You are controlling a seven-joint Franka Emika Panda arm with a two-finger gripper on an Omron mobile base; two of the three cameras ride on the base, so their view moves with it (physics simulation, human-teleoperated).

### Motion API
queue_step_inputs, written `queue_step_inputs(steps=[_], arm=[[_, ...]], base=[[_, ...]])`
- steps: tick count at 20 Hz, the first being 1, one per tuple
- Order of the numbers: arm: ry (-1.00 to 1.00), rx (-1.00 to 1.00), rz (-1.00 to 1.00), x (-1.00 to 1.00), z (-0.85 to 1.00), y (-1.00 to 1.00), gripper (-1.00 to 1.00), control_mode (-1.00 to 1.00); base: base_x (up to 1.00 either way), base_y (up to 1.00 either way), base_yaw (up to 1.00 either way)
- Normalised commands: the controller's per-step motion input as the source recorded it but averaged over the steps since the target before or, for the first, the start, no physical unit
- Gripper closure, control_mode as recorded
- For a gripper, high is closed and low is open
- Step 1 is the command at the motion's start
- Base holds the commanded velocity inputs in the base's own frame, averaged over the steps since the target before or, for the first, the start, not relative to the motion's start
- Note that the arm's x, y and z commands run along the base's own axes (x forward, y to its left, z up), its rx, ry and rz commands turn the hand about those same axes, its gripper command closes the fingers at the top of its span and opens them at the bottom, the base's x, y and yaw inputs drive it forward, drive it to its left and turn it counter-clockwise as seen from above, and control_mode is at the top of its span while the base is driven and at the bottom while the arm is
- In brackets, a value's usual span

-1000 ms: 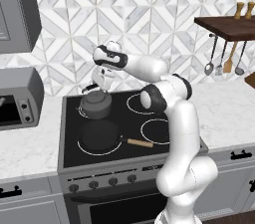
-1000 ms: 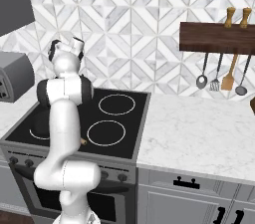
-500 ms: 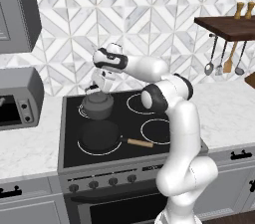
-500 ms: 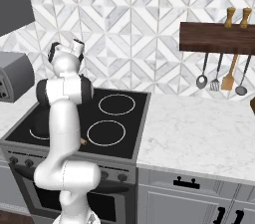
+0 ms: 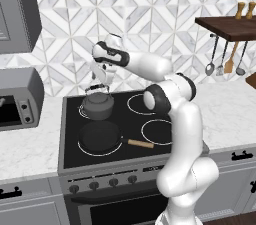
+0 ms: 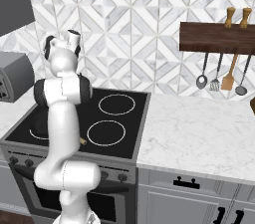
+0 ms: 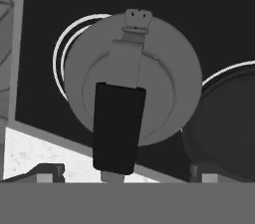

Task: Pick the kettle from the counter and place it on a stove burner. Then turn the burner on.

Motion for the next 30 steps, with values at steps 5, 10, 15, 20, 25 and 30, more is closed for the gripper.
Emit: queue_step_inputs(steps=[5, 10, 15, 20, 25, 30], arm=[[-0.36, -0.05, 0.05, -0.83, 0.35, -0.19, -1.0, -1.0], [-0.32, -0.06, 0.02, -1.0, 0.46, -0.36, -1.0, -1.0], [-0.14, -0.11, 0.03, -1.0, 0.23, -0.12, -1.0, -1.0], [-0.07, -0.16, 0.1, -1.0, 0.27, -0.01, -1.0, -1.0], [-0.01, -0.24, 0.14, -1.0, 0.2, -0.01, -1.0, -1.0], [0.0, -0.4, 0.22, -1.0, -0.17, 0.21, -1.0, -1.0]], base=[[0.0, 0.0, 0.0], [0.0, 0.0, 0.0], [0.0, 0.0, 0.0], [0.0, 0.0, 0.0], [0.0, 0.0, 0.0], [0.0, 0.0, 0.0]])
